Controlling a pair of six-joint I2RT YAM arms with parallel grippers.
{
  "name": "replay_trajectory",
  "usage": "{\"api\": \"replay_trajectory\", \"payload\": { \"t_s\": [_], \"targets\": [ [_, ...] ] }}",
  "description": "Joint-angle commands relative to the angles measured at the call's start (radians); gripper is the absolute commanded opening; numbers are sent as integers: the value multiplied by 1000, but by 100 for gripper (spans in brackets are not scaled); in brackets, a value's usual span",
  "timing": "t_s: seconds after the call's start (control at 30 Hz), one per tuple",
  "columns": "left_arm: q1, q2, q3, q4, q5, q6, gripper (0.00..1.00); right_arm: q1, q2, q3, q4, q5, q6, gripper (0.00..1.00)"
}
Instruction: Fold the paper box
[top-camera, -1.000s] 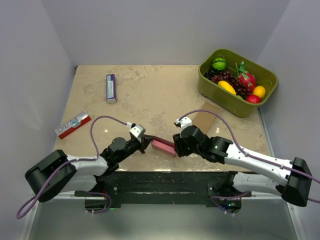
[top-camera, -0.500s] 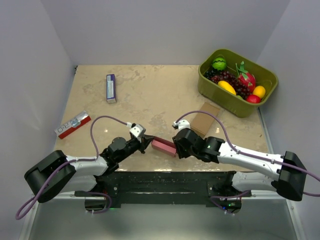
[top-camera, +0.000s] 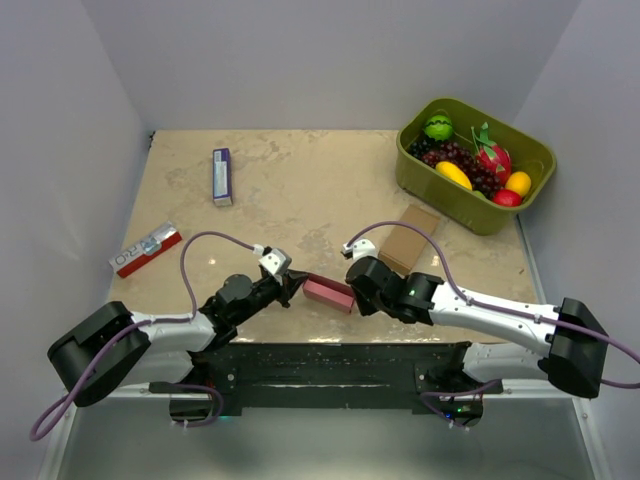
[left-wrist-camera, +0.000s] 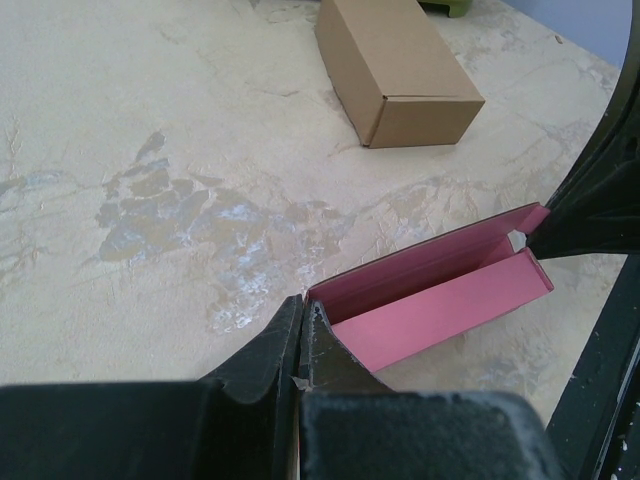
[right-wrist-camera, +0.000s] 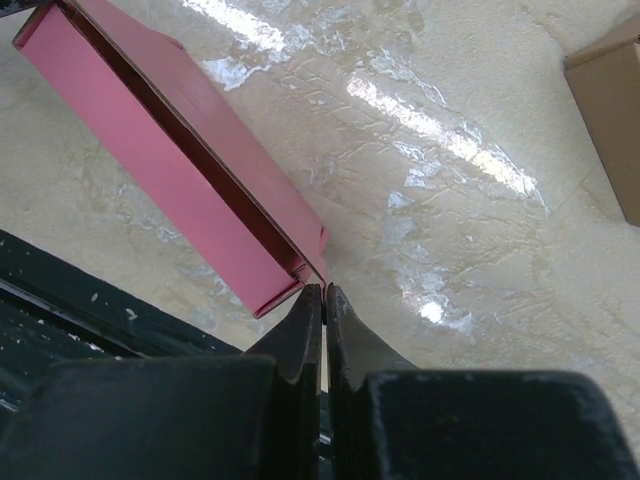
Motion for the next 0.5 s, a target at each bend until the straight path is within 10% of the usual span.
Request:
{"api": "replay_trajectory", "payload": {
  "t_s": [0.0,0.27,0.4,0.47],
  "targets": [
    [-6,11,-2,-82,30,9,0,15,-1,31,29,46,-21,0],
    [-6,13,8,-99,27,9,0,53,2,42,-19,71,-9,0],
    [-6,10,14,-112,30,9,0,53,-9,97,-83,99,45,56],
    [-6,8,14,-113,33,9,0,53,-15,106,-94,108,50,62]
  ]
}}
